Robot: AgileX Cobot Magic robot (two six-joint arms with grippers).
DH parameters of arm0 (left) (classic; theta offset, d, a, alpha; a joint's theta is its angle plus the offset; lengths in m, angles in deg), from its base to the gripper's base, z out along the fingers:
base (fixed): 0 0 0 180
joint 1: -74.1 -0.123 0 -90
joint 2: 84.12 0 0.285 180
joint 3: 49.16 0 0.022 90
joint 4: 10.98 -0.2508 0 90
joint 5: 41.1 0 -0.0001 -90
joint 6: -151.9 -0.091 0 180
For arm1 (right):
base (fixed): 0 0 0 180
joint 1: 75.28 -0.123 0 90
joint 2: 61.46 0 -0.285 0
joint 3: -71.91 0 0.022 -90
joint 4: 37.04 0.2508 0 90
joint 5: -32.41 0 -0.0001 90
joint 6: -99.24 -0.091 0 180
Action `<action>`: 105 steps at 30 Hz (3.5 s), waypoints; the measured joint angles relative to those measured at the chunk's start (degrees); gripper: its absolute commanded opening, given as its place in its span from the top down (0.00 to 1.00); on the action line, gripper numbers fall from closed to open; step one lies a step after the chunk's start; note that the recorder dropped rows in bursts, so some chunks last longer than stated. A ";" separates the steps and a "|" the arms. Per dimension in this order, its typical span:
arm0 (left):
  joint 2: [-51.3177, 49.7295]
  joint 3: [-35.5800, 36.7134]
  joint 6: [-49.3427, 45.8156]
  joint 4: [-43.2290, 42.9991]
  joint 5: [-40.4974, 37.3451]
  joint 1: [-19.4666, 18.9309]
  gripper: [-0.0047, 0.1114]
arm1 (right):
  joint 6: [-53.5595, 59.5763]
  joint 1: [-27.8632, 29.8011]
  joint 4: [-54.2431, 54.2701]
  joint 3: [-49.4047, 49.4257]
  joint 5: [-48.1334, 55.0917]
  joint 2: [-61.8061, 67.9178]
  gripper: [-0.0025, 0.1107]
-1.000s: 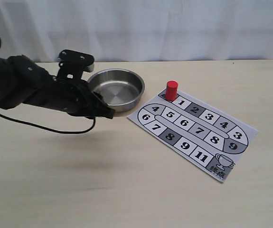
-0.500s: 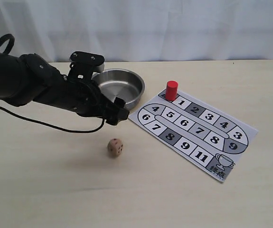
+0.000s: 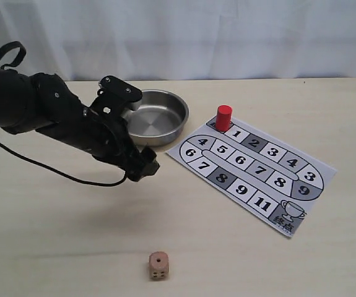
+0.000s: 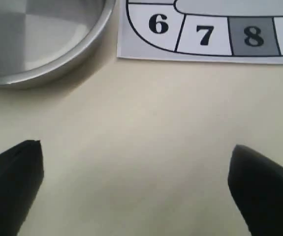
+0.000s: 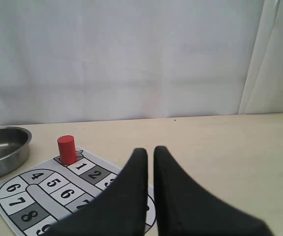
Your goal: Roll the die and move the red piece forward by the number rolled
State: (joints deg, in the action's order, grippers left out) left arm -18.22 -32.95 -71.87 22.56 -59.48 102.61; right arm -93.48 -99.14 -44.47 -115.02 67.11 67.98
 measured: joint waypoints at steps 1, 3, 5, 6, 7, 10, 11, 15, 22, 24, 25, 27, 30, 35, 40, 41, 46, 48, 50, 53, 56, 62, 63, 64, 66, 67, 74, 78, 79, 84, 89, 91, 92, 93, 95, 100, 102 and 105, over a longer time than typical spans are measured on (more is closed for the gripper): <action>0.16 0.00 1.13 -1.85 -1.20 0.00 0.20 | 0.00 0.00 0.00 0.00 0.00 0.00 0.94; 1.42 0.00 3.58 -5.73 -4.46 0.00 0.35 | 0.00 0.00 0.00 0.00 0.00 0.00 0.94; 3.68 0.00 5.00 -9.02 -7.53 0.00 0.47 | 0.00 0.00 0.00 0.00 0.00 0.00 0.94; 4.98 0.00 5.39 -10.45 -8.89 0.00 0.54 | 0.00 0.00 0.00 0.00 0.00 0.00 0.94; 6.45 0.00 6.10 -11.67 -10.34 0.00 0.59 | 0.00 0.00 0.00 0.00 0.00 0.00 0.94; 10.86 0.00 7.19 -14.75 -15.82 0.00 0.74 | 0.00 0.00 0.00 0.00 0.00 0.00 0.94; 11.89 0.00 7.45 -15.38 -17.56 0.00 0.80 | 0.00 0.00 0.00 0.00 0.00 0.00 0.94; 15.63 0.00 8.38 -17.42 -26.34 0.00 0.96 | 0.00 0.00 0.00 0.00 0.00 0.00 0.94; 17.82 0.00 12.42 -19.96 -38.13 1.13 0.96 | 0.00 0.00 0.00 0.00 0.00 0.00 0.94; 17.91 0.00 15.37 -23.03 -38.76 3.15 0.96 | 0.00 0.00 0.00 0.00 0.00 0.00 0.94; 17.91 0.00 17.11 -25.16 -38.92 4.47 0.96 | 0.00 0.00 0.00 0.00 0.00 0.00 0.94; 17.91 0.00 19.46 -28.92 -39.04 7.00 0.96 | 0.00 0.00 0.00 0.00 0.00 0.00 0.94; 17.91 0.00 20.88 -30.21 -39.13 10.03 0.96 | 0.00 0.00 0.00 0.00 0.00 0.00 0.94; 17.91 0.00 21.49 -28.48 -37.80 13.96 0.96 | 0.00 0.00 0.00 0.00 0.00 0.00 0.94; 16.05 0.00 21.49 -27.75 -34.38 17.72 0.96 | 0.00 0.00 0.00 0.00 0.00 0.00 0.94; 15.22 0.00 21.49 -27.51 -34.23 18.36 0.96 | 0.00 0.00 0.00 0.00 0.00 0.00 0.94; 11.05 0.00 21.38 -27.25 -34.20 19.34 0.96 | 0.00 0.00 0.00 0.00 0.00 0.00 0.94; 9.26 0.00 21.38 -27.25 -34.10 19.34 0.96 | 0.00 0.00 0.00 0.00 0.00 0.00 0.94; 7.67 0.00 21.29 -27.25 -33.99 19.34 0.96 | 0.00 0.00 0.00 0.00 0.00 0.00 0.94; 5.02 0.00 21.29 -27.14 -33.88 19.34 0.96 | 0.00 0.00 0.00 0.00 0.00 0.00 0.94; 2.26 -0.09 21.29 -26.15 -32.84 19.34 0.96 | 0.00 0.00 0.00 0.00 0.00 0.00 0.94; -2.39 -0.09 19.08 -23.74 -30.10 19.34 0.96 | 0.00 0.00 0.00 0.00 0.00 0.00 0.94; -2.68 -0.09 18.79 -23.64 -30.10 19.34 0.96 | 0.00 0.00 0.00 0.00 0.00 0.00 0.94; -2.83 -0.09 18.66 -23.63 -30.20 19.34 0.96 | 0.00 0.00 0.00 0.00 0.00 0.00 0.94; -2.83 -0.09 18.30 -23.53 -30.29 19.34 0.96 | 0.00 0.00 0.00 0.00 0.00 0.00 0.94; -2.83 -0.09 18.29 -23.54 -30.29 19.34 0.96 | 0.00 0.00 0.00 0.00 0.00 0.00 0.94; -2.83 -0.09 17.44 -23.15 -30.43 19.34 0.96 | 0.00 0.00 0.00 0.00 0.00 0.00 0.94; -2.83 -0.09 17.44 -23.15 -30.52 19.34 0.96 | 0.00 0.00 0.00 0.00 0.00 0.00 0.94; -2.83 -0.09 17.44 -23.15 -30.52 19.34 0.96 | 0.00 0.00 0.00 0.00 0.00 0.00 0.94; -2.83 -0.09 17.21 -23.15 -31.40 19.34 0.96 | 0.00 0.00 0.00 0.00 0.00 0.00 0.94; -2.72 -0.60 17.21 -23.60 -36.66 19.34 0.96 | 0.00 0.00 0.00 0.00 0.00 0.00 0.94; -1.53 -2.98 17.11 -24.44 -37.70 19.43 0.96 | 0.00 0.00 0.00 0.00 0.00 0.00 0.94; -0.48 -5.04 17.63 -24.58 -37.70 19.43 0.96 | 0.00 0.00 0.00 0.00 0.00 0.00 0.94; 0.28 -7.10 18.00 -24.68 -37.70 19.43 0.96 | 0.00 0.00 0.00 0.00 0.00 0.00 0.94; 1.38 -11.14 20.42 -25.81 -37.34 19.43 0.96 | 0.00 0.00 0.00 0.00 0.00 0.00 0.94; 1.78 -15.95 27.77 -31.01 -31.41 18.09 0.91 | 0.00 0.00 0.00 0.00 0.00 0.00 0.94; 1.78 -16.59 29.17 -31.78 -27.47 16.33 0.85 | 0.00 0.00 0.00 0.00 0.00 0.00 0.94; 1.78 -16.61 30.40 -31.99 -22.28 13.13 0.71 | 0.00 0.00 0.00 0.00 0.00 0.00 0.94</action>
State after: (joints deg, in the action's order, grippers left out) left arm -16.45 -49.57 -41.47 -9.43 -81.76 115.74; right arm -93.48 -99.14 -44.47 -115.02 67.11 67.98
